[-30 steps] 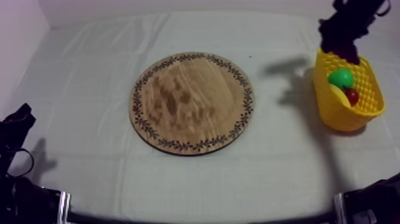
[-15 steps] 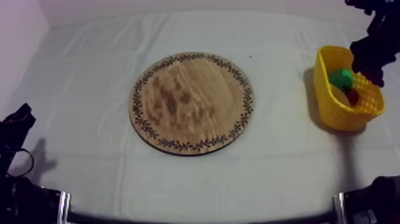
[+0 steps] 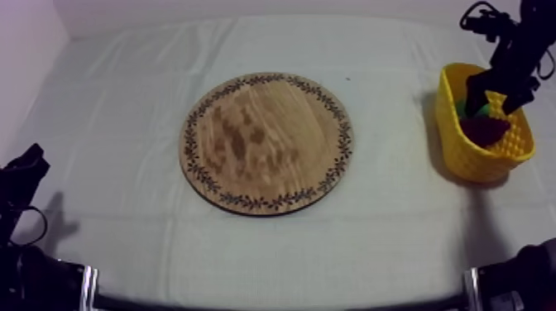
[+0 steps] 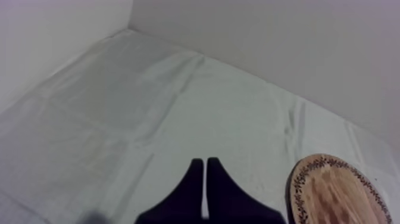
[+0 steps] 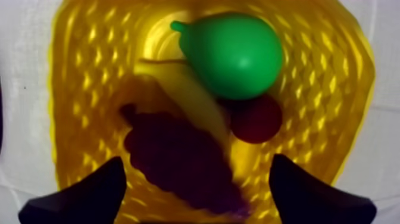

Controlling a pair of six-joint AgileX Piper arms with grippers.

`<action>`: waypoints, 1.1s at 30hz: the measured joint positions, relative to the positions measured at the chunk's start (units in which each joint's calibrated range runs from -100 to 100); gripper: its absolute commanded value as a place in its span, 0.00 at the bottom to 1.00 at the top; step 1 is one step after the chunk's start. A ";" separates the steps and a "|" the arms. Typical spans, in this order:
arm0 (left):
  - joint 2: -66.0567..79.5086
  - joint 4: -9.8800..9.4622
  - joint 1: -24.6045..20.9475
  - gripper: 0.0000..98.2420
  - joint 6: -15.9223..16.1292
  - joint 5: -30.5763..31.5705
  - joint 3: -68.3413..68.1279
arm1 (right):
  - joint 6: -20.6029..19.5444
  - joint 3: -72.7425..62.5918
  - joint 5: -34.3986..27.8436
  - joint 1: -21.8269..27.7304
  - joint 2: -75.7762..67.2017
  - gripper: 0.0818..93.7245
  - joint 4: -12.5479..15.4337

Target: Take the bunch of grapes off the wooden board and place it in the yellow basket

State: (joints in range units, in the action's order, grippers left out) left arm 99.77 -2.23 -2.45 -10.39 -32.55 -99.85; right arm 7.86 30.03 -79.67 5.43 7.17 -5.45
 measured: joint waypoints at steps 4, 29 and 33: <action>0.00 0.00 0.00 0.00 0.00 0.00 0.00 | 0.10 -0.82 -1.02 0.05 -1.97 0.74 0.34; 0.00 0.00 0.00 0.00 0.00 0.00 0.00 | -1.90 23.65 13.90 -0.56 -42.30 0.13 -1.38; 0.00 0.00 0.00 0.00 0.00 0.00 0.00 | -1.35 30.21 19.50 -0.47 -49.50 0.04 0.15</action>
State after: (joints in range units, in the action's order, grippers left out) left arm 99.77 -2.23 -2.45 -10.39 -32.55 -99.85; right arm 6.52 60.24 -60.17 4.96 -42.33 -5.30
